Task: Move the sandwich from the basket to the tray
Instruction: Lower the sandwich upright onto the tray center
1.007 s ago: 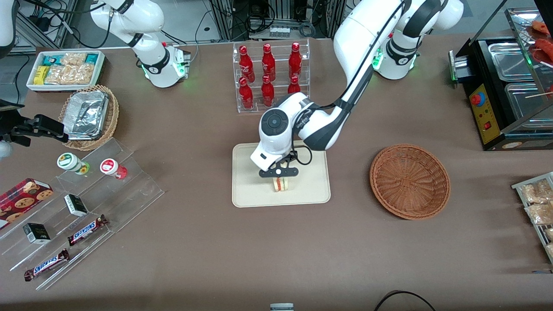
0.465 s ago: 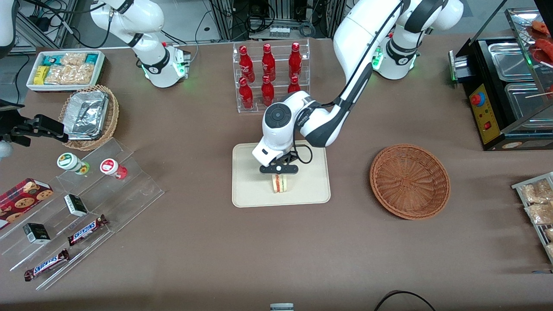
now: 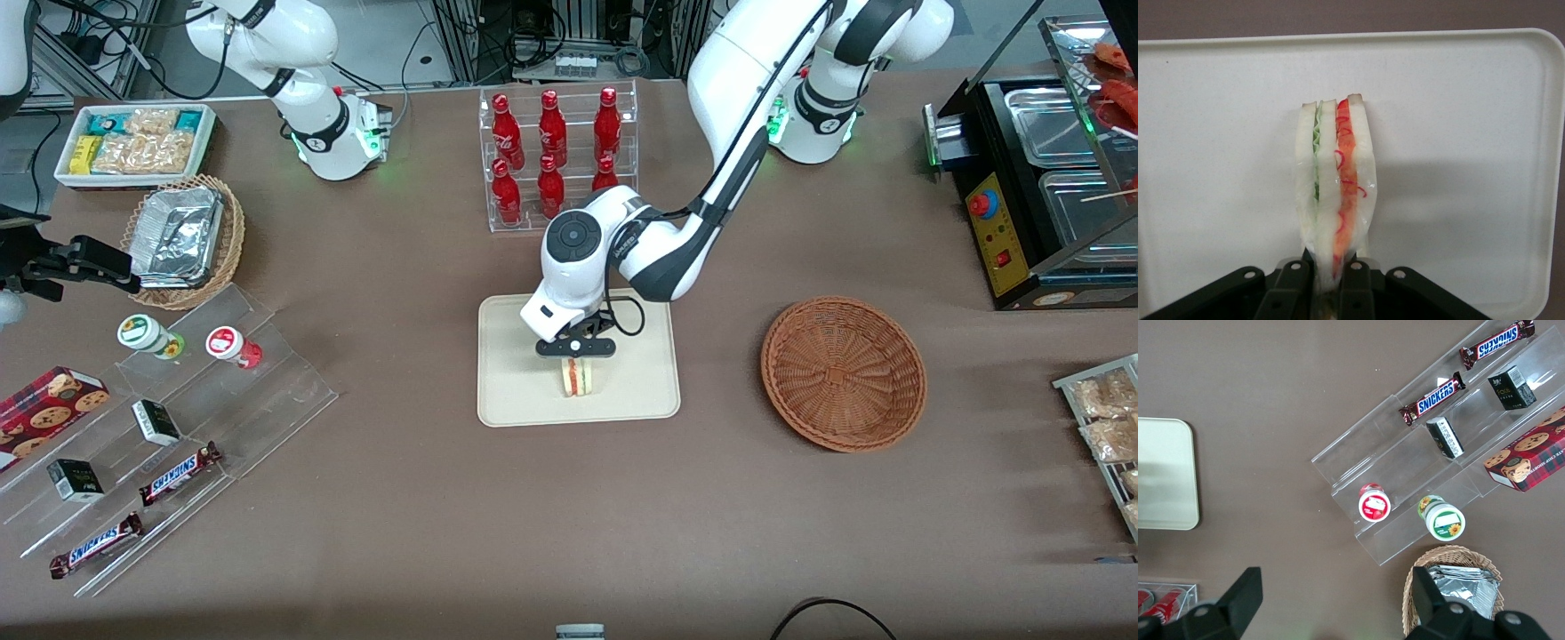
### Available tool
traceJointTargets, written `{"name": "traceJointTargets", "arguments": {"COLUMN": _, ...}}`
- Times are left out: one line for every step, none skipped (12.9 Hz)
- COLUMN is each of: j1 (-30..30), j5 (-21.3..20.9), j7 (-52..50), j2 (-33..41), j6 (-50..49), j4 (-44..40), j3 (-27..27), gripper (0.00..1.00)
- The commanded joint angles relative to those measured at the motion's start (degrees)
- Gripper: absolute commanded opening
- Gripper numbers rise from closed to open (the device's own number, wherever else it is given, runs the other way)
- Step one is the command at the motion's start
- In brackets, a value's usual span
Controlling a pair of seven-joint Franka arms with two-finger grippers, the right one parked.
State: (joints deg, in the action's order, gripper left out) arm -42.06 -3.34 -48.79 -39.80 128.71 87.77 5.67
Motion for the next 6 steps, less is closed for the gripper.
{"name": "traceJointTargets", "arguments": {"j1": -0.65, "j5": -0.70, "j7": -1.39, "j2": 1.21, "j6": 0.66, "j4": 1.61, "j3": -0.66, "gripper": 0.07}}
{"name": "traceJointTargets", "arguments": {"j1": -0.74, "j5": -0.70, "j7": -1.39, "j2": 1.21, "j6": 0.66, "j4": 1.52, "j3": -0.66, "gripper": 0.46}}
{"name": "traceJointTargets", "arguments": {"j1": -0.65, "j5": -0.70, "j7": -1.39, "j2": 1.21, "j6": 0.66, "j4": 1.52, "j3": -0.66, "gripper": 0.96}}
{"name": "traceJointTargets", "arguments": {"j1": -0.65, "j5": -0.61, "j7": -1.48, "j2": 1.21, "j6": 0.66, "j4": 1.52, "j3": -0.66, "gripper": 1.00}}
{"name": "traceJointTargets", "arguments": {"j1": -0.65, "j5": -0.61, "j7": -1.39, "j2": 1.30, "j6": 0.57, "j4": 1.52, "j3": -0.66, "gripper": 1.00}}
{"name": "traceJointTargets", "arguments": {"j1": -0.65, "j5": -0.70, "j7": -1.31, "j2": 1.47, "j6": 0.49, "j4": 1.35, "j3": -0.66, "gripper": 1.00}}
